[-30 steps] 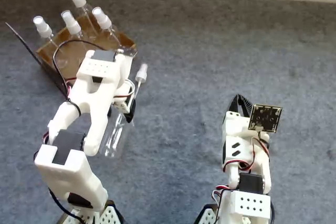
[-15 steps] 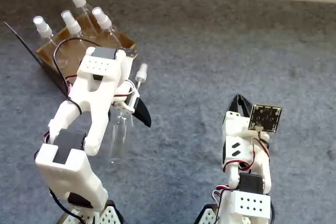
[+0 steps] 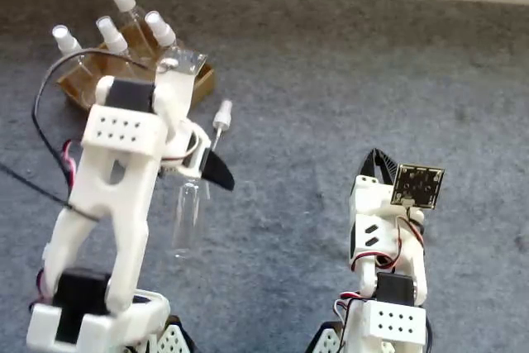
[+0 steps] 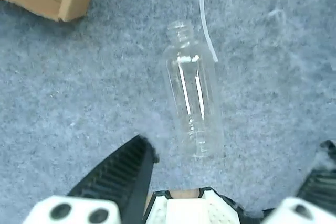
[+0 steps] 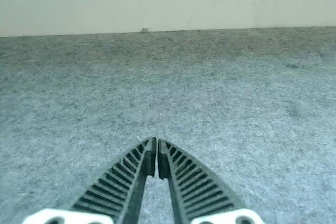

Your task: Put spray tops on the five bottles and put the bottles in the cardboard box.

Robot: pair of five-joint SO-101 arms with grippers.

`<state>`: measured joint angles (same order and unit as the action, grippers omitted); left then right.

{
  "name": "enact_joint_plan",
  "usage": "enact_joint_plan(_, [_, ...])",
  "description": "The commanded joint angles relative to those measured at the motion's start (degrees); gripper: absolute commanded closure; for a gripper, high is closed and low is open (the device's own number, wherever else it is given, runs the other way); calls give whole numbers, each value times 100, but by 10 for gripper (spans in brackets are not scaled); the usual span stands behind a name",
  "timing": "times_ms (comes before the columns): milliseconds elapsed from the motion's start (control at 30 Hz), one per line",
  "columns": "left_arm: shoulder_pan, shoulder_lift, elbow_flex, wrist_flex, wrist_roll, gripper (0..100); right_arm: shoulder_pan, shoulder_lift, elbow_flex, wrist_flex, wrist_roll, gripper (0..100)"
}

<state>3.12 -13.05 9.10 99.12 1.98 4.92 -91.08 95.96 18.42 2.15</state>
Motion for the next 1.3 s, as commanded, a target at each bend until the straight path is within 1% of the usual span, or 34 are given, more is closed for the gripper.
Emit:
enact_joint_plan(0, [57,-778,857,53,-26,624,-75,-22,1015,13,35,991])
enact_joint_plan(67, [-4,-980,1244,-53,-44,624,-84,-22,1015,13,35,991])
enact_joint_plan(133, [-101,-1112,1631,-422,-44,624,-84,-22,1015,13,35,991])
enact_joint_plan(267, [-303,-1165,2431,-1468,-35,624,-84,-22,1015,13,35,991])
enact_joint_plan(433, [-382,-1156,3187,-2673,-35,624,-84,-22,1015,13,35,991])
enact_joint_plan(533, [-382,-1147,3433,-3147,-35,624,-84,-22,1015,13,35,991])
enact_joint_plan(633, [-365,-1138,3530,-3323,-35,625,-84,-22,1015,13,35,991])
enact_joint_plan(733, [-374,-980,3486,-3305,-35,627,-84,-22,1015,13,35,991])
enact_joint_plan(833, [-374,-462,3363,-3429,-35,627,-84,-22,1015,22,35,991])
enact_joint_plan(1033, [-514,655,2686,-3455,-26,627,-84,-22,1015,22,35,991])
enact_joint_plan(1233, [-611,1051,2545,-3464,-18,631,-84,-22,1015,22,35,991])
enact_joint_plan(1267, [-611,1059,2545,-3464,-9,646,-84,-22,1015,22,35,991])
